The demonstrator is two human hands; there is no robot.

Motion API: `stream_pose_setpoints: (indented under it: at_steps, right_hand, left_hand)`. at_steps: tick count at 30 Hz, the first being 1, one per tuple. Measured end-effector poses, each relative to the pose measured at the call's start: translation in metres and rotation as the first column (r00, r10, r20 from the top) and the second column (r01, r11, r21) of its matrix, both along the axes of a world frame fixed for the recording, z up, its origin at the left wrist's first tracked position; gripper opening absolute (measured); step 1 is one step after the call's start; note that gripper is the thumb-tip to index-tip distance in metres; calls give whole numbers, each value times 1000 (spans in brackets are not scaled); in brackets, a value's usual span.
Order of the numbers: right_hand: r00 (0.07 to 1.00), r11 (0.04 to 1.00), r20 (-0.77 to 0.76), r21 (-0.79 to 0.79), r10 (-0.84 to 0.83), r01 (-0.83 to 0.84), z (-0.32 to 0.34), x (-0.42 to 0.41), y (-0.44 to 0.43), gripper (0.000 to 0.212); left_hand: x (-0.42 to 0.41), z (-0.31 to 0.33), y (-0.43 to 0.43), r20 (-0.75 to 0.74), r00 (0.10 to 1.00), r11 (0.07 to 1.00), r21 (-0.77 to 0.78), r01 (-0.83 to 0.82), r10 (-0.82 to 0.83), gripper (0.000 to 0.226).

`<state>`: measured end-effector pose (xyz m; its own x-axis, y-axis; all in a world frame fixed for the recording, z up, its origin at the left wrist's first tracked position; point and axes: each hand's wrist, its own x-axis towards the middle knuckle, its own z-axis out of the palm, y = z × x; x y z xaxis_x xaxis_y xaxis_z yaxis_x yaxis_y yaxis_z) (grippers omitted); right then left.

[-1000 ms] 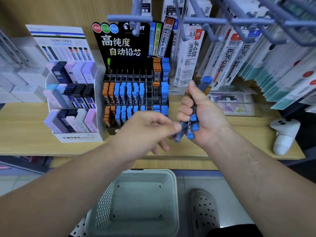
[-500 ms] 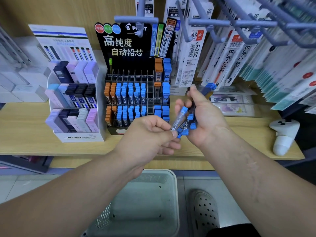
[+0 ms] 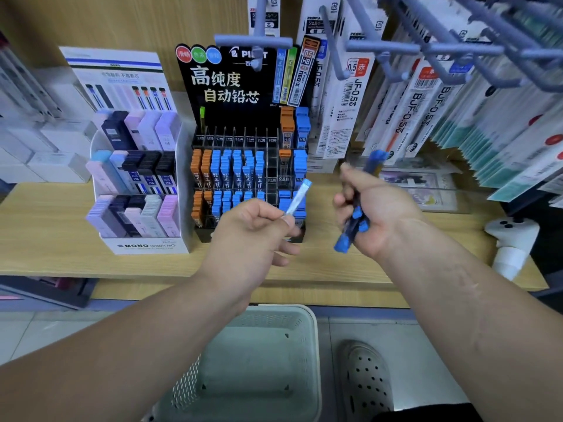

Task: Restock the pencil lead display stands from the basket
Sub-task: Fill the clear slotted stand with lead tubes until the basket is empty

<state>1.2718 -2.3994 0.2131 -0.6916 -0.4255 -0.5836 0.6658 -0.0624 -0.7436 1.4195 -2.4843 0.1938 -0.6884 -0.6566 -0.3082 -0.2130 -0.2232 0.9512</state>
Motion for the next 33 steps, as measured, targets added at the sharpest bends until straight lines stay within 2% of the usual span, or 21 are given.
stream_pose_setpoints:
  at_steps: [2, 4, 11, 16, 19, 22, 24, 27, 29, 33]
  right_hand:
    - [974, 977, -98, 84, 205, -197, -1, 9, 2, 19]
    - [927, 940, -168, 123, 337, -319, -3, 22, 2, 16]
    - [841, 889, -288, 128, 458, -440, -6, 48, -2, 14]
    - [793, 842, -286, 129, 538, -524, -3, 57, -2, 11]
    - [770, 818, -283, 121, 572, -563, -4, 61, -2, 11]
    - [740, 799, -308, 160, 598, -579, -6, 64, -3, 13]
    - [727, 790, -313, 187, 611, -584, -9, 64, -3, 14]
    - [731, 791, -304, 201, 611, -577, -11, 62, -2, 12]
    - [770, 822, -288, 186, 570, -539, -10, 57, -1, 12]
    - [843, 881, -256, 145, 474, -451, -7, 37, 5, 14]
  left_hand:
    - [4, -4, -5, 5, 995, 993, -48, -104, 104, 8]
    - [8, -6, -9, 9, 988, 988, -34, -152, 153, 7]
    - [27, 1, -8, -47, 999, 1000, -17, -1, 0, 12]
    - [35, 4, -15, -17, 994, 993, -50, 105, -106, 19]
    - [36, 5, -21, -38, 998, 999, 11, 45, -45, 25]
    - [32, 4, -27, -32, 998, 998, -47, -49, 48, 15]
    - [29, 4, -29, -52, 998, 997, -66, -49, 46, 2]
    - [25, 8, -35, -58, 998, 996, -85, -21, 16, 5]
    - [22, 11, -47, -49, 999, 988, -154, -26, 19, 8]
    - [19, 12, -76, -2, 1000, 919, -394, -2, 1, 12]
